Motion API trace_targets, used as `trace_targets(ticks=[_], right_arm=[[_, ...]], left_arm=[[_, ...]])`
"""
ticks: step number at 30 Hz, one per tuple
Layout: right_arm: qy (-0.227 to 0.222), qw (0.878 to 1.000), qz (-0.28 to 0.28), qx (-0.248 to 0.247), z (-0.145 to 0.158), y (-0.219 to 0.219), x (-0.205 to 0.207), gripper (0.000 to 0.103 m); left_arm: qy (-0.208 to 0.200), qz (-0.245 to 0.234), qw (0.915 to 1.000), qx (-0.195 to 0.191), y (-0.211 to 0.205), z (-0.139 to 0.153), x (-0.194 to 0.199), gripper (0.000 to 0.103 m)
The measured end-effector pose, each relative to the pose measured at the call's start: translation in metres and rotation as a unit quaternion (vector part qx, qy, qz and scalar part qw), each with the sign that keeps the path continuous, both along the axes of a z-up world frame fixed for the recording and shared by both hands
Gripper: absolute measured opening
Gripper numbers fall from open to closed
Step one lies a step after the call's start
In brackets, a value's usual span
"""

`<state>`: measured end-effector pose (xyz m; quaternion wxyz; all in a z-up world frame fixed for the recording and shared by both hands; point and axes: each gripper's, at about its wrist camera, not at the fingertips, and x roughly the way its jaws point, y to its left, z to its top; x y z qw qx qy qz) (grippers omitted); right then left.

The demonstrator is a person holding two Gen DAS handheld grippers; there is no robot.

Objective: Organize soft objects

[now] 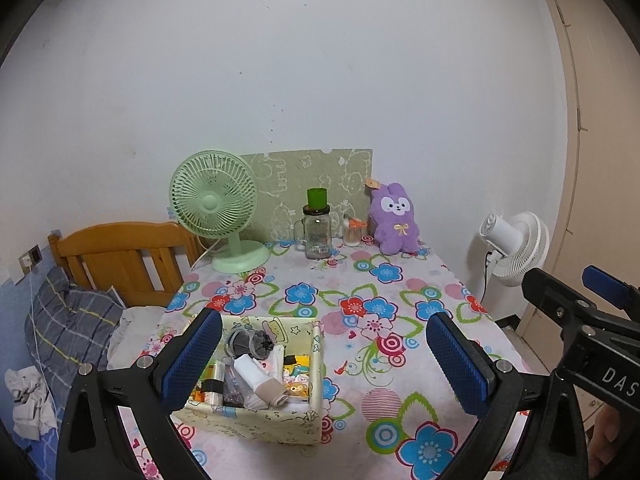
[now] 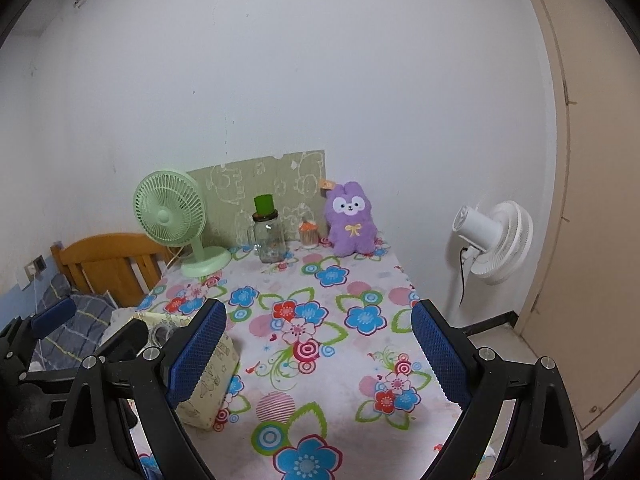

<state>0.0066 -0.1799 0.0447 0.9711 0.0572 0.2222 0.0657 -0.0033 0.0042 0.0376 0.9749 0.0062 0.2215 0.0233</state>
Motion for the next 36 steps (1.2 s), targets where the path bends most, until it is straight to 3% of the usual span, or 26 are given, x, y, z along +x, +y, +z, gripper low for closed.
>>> trace_targets(ticks=[20, 36], right_arm=[[-0.013, 1.000, -0.001, -0.007, 0.003, 0.004, -0.008, 0.099], [-0.014, 1.000, 0.005, -0.011, 0.002, 0.008, -0.008, 0.100]], left_arm=[[-0.016, 0.020, 0.9994, -0.024, 0.017, 0.003, -0.011, 0.103], [-0.016, 0.028, 0.9993, -0.016, 0.018, 0.001, -0.011, 0.103]])
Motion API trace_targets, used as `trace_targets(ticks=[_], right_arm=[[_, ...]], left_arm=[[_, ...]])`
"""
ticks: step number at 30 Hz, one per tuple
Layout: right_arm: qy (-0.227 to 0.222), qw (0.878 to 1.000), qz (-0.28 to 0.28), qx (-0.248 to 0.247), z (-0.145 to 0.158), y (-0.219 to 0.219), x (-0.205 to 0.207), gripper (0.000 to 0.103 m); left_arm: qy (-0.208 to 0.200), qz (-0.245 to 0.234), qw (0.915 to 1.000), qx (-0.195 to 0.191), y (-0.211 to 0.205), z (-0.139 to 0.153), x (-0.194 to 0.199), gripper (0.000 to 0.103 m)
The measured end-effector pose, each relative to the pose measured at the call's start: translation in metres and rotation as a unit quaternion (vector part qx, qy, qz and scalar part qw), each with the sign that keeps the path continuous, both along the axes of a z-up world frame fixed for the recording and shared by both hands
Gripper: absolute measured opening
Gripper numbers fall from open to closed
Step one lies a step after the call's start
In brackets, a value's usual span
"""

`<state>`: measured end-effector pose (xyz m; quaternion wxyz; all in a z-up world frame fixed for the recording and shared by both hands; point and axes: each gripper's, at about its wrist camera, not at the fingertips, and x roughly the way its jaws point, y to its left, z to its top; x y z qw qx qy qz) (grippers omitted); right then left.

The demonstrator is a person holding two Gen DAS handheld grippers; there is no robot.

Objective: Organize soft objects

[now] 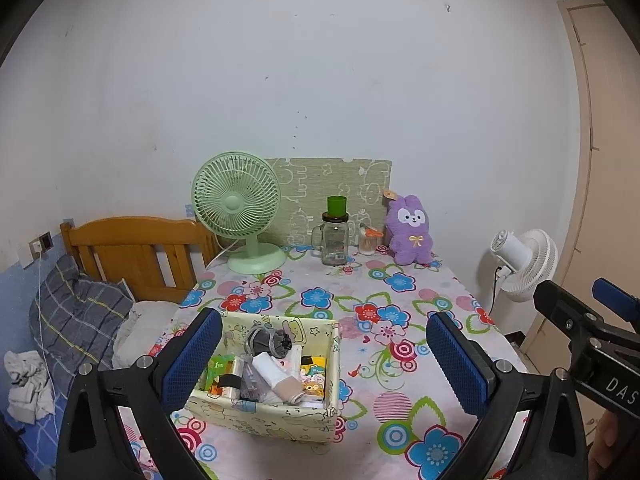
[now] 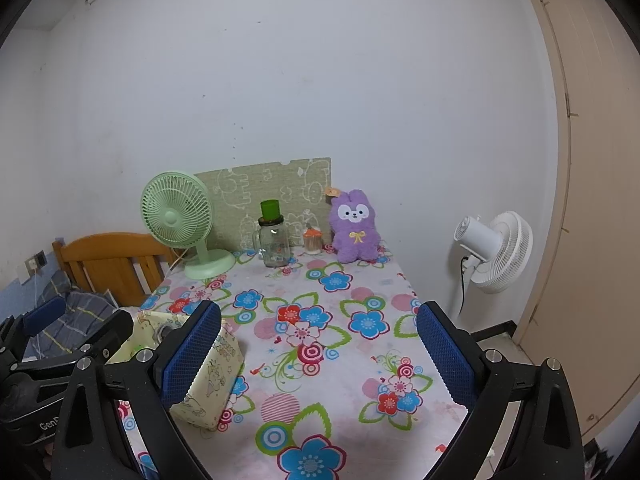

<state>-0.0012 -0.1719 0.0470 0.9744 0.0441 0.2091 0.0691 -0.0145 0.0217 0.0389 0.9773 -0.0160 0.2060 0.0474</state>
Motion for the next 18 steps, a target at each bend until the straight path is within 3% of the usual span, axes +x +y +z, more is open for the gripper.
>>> trace_targets(ticks=[18], right_arm=[[0.005, 1.000, 0.000, 0.002, -0.0036, -0.0002, 0.0017, 0.100]], left_arm=[[0.003, 0.001, 1.0000, 0.000, 0.0013, -0.0009, 0.0012, 0.103]])
